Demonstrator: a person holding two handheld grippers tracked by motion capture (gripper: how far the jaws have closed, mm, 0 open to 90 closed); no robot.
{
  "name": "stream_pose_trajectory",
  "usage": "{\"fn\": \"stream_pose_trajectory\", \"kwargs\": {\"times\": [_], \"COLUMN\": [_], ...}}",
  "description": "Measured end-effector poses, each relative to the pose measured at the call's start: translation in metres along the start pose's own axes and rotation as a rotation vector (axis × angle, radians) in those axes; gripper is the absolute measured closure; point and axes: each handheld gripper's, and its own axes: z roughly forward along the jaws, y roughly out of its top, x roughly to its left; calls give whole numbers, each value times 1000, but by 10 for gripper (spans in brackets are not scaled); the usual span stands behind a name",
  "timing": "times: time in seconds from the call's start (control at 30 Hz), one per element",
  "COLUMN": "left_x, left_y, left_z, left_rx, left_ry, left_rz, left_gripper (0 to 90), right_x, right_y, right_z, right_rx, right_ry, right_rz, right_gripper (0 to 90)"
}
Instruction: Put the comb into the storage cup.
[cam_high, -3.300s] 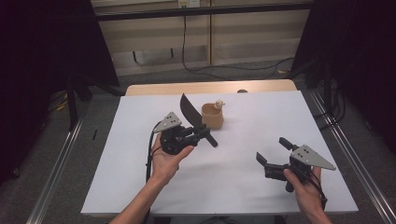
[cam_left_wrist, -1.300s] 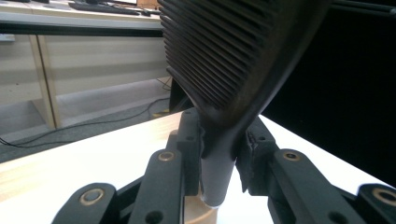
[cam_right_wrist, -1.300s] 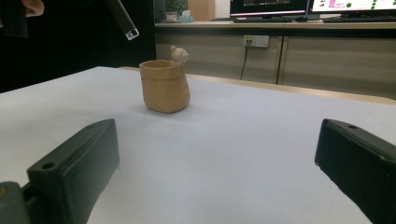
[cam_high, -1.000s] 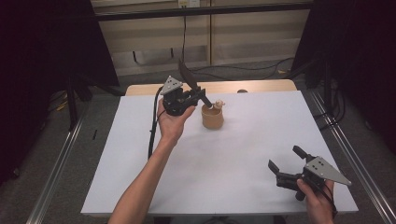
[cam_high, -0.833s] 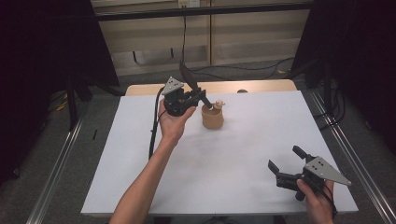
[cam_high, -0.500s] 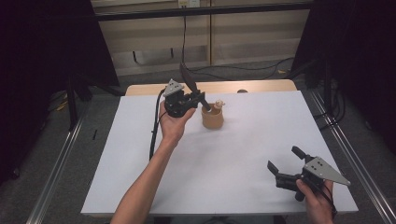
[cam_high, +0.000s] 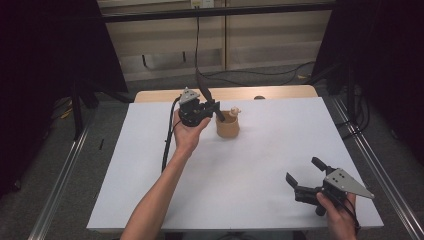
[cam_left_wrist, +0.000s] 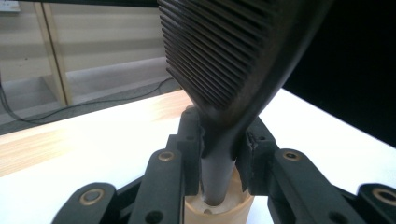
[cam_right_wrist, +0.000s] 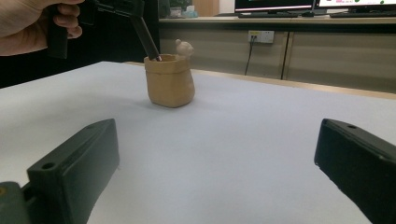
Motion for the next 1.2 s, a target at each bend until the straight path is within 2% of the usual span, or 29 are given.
{"fn": "stream_pose_trajectory", "kwargs": {"times": [0.57, 0.8, 0.9, 1.2], "left_x": [2, 3, 4, 3], "left_y": [-11, -15, -16, -21], "left_z": [3, 8, 10, 14], "left_rx": [26, 25, 26, 21], "left_ry": [7, 16, 9, 12], "left_rz": [17, 6, 25, 36], "left_gripper": [733, 732, 732, 732], "right_x": [0, -1, -1, -1], "right_y": [-1, 0, 0, 0], "right_z": [1, 0, 1, 1], "right_rx": [6, 4, 4, 4], "right_ry": [7, 4, 5, 6], "right_rz": [-3, 3, 4, 3], "right_gripper": [0, 0, 0, 0]}}
